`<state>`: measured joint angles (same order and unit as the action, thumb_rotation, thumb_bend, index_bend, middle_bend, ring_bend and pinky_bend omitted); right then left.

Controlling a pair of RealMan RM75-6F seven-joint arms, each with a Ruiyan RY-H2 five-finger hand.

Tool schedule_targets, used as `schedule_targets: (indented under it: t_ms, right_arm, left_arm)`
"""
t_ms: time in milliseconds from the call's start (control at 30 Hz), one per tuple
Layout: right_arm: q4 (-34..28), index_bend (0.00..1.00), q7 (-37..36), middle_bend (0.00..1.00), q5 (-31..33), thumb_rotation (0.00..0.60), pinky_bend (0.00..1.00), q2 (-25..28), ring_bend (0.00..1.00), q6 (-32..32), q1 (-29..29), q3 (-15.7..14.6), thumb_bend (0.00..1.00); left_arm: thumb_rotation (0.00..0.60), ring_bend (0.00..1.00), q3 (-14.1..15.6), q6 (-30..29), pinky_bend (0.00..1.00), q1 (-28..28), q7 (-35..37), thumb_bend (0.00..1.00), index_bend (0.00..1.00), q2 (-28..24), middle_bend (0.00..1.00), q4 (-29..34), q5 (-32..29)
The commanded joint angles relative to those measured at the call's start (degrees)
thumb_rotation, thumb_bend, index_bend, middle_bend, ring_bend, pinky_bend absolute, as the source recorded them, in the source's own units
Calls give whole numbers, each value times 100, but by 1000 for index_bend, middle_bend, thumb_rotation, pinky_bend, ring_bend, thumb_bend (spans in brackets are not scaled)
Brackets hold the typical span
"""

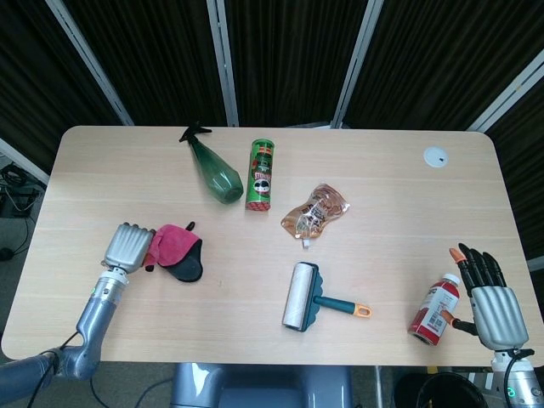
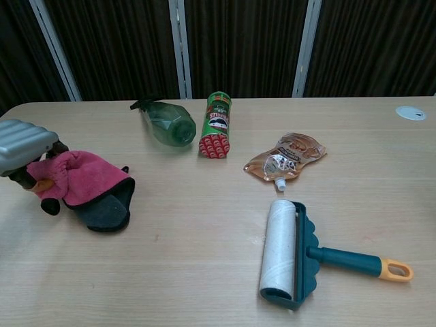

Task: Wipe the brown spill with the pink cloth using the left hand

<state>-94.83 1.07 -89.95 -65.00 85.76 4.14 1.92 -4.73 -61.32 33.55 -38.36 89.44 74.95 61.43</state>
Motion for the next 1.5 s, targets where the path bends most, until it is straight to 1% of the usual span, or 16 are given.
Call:
schedule_targets:
  t_ms: [33,233,467,600,700,833,967,1167,1300,1500]
  right_arm:
    - [-2,0,6,0,-5,600,20,-4,0,-2,3,-2,39]
    - [-11,0,-23,0,-3,600,20,10,0,-1,-1,-5,39]
    - [-4,0,-61,0,-15,600,20,21,0,9,-5,-9,38]
    - [10,0,-93,0,-41,600,20,35,0,31,-14,-18,39]
    - [12,0,-115,0,-37,600,20,42,0,34,-18,-19,38]
    - [1,0,-143,0,-50,600,20,47,0,34,-18,-26,38]
    - [-6,0,-138,0,-70,600,20,47,0,37,-24,-41,39]
    - [-5,0,-176,0,-4,600,19,58,0,12,-27,-25,39]
    - [-5,0,-149,0,-2,600,20,58,0,2,-24,-27,39]
    - [-1,0,-134,0,-23,600,20,56,0,4,-21,-31,38]
  left_arm:
    - [600,496,-57,35,498,-27,145,607,754,-92,577,-3,-37]
    - [600,496,-47,44,499,58,137,607,755,77,579,224,103]
    - [600,497,-37,65,501,253,-119,605,762,718,582,492,203]
    - [600,497,-112,5,502,366,-294,607,763,1228,582,629,158]
    - [600,497,-140,-29,502,463,-460,604,763,1457,584,708,195]
    - [600,498,-191,-24,503,584,-628,601,767,1618,588,726,225]
    - [600,499,-372,31,504,731,-770,598,769,1807,590,524,62]
    - [600,499,-510,112,504,829,-748,598,766,1656,589,92,-30]
    - [600,499,-630,161,504,816,-665,599,763,1512,588,-237,-237]
    - [600,500,-651,138,504,709,-492,600,763,1167,587,-725,-306]
